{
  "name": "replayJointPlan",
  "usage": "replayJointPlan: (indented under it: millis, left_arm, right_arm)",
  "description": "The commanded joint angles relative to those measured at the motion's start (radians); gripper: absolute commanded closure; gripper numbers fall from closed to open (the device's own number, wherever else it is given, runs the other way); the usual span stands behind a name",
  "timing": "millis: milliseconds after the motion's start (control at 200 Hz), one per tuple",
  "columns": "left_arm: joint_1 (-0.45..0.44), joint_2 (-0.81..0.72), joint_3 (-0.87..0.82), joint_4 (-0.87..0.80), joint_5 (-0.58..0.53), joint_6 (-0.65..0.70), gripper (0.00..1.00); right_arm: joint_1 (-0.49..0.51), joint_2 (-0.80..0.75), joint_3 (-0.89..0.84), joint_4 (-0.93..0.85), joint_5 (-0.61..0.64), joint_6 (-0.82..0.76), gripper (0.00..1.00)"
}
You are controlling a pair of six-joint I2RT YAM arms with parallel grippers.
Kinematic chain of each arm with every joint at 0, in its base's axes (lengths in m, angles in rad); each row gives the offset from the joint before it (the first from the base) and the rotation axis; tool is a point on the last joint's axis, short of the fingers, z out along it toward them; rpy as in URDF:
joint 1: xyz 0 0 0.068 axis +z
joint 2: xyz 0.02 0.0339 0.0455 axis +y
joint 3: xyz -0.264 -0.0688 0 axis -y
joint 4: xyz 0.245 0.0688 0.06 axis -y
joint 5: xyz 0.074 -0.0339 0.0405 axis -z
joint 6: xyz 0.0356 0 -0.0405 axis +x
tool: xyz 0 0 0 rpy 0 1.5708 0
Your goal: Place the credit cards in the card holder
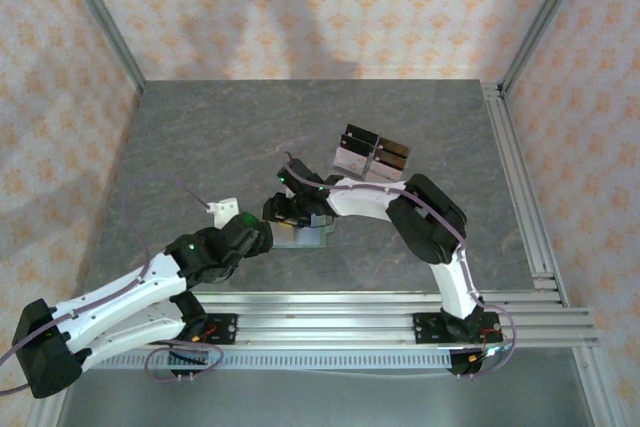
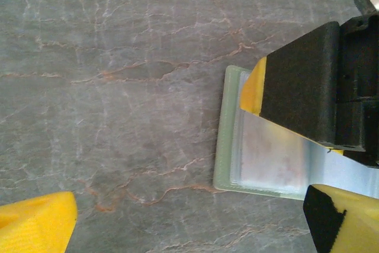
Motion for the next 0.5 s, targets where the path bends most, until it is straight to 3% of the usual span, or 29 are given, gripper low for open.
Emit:
replayJointPlan:
  millis: [0, 300, 495]
  left_arm:
    - [0.001, -0.01, -0.001, -0.062, -0.058, -0.026, 0.0]
    - [0.017, 0.075, 0.116, -0.116, -0.134, -0.045, 0.0]
    - [0.042, 0.196, 0.348, -0.197, -0.068, 0.008, 0.0]
  right_arm:
    - [0.002, -0.018, 0.042, -0.051, 0.032, -0.018, 0.5]
    - [-0.077, -0.203, 0.09, -0.263, 0.143, -0.135, 0.5]
    - [-0.192, -0.315, 0.052, -0.415, 0.277, -0.274, 0.5]
